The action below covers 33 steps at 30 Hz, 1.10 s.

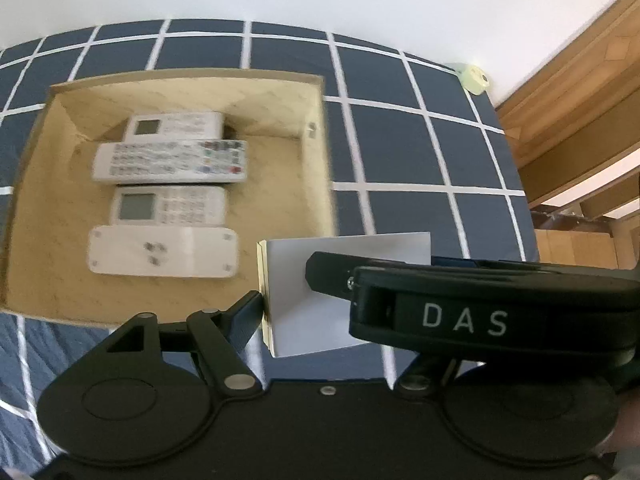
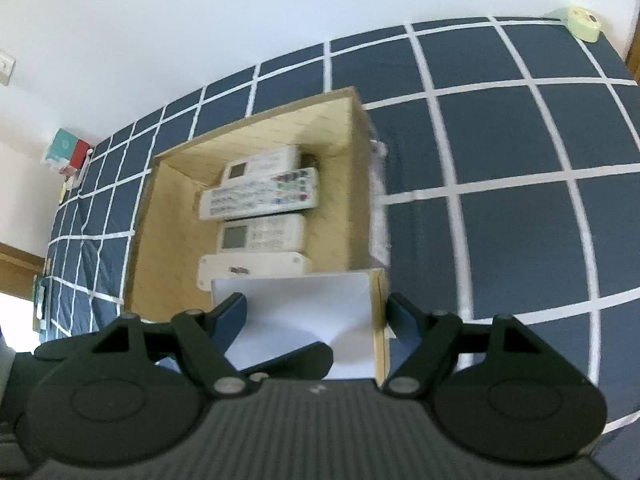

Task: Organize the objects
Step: 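Carry the small white box with the right gripper over the cardboard box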

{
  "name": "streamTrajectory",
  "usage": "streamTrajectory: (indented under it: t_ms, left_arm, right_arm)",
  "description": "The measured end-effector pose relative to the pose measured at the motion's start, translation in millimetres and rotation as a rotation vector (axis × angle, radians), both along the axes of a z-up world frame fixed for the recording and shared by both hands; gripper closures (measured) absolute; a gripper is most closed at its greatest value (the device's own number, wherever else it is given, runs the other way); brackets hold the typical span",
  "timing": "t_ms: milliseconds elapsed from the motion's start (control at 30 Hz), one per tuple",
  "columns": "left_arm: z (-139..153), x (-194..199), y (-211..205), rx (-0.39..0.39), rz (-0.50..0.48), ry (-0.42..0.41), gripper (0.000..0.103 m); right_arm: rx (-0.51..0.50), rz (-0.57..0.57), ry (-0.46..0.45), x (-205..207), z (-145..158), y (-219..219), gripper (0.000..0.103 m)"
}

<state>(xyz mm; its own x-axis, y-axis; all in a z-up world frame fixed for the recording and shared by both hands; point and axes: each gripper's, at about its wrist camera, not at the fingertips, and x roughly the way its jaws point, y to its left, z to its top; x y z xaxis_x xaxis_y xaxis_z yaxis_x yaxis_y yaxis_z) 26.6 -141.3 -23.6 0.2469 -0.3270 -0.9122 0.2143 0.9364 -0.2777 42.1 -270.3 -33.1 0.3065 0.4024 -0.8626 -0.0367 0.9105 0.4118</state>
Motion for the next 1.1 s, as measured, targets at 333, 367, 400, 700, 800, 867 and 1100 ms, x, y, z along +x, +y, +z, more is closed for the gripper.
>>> streamTrajectory:
  t_ms: [333, 367, 400, 700, 800, 867, 1100]
  left_arm:
    - [5, 41, 63, -0.005, 0.014, -0.009, 0.034]
    - [6, 47, 68, -0.007, 0.016, -0.011, 0.034]
    - [5, 53, 72, -0.007, 0.018, -0.011, 0.034]
    - [-10, 116, 97, -0.009, 0.013, 0.01, 0.034]
    - [-20, 137, 100, -0.008, 0.006, 0.02, 0.034]
    - [-27, 150, 100, -0.007, 0.0, 0.031, 0.034]
    - [-53, 183, 99, 0.0, -0.016, 0.069, 0.034]
  right_arm:
    - [-0.013, 0.02, -0.014, 36, 6, 69, 0.027]
    - [-0.014, 0.021, -0.015, 41, 6, 74, 0.027]
    - [-0.015, 0.023, -0.015, 47, 5, 80, 0.027]
    - [-0.018, 0.022, 0.007, 103, -10, 111, 0.027]
    - [-0.018, 0.02, 0.016, 121, -18, 115, 0.027]
    - [-0.019, 0.017, 0.028, 134, -26, 117, 0.027]
    - [-0.016, 0.005, 0.068, 163, -57, 119, 0.027]
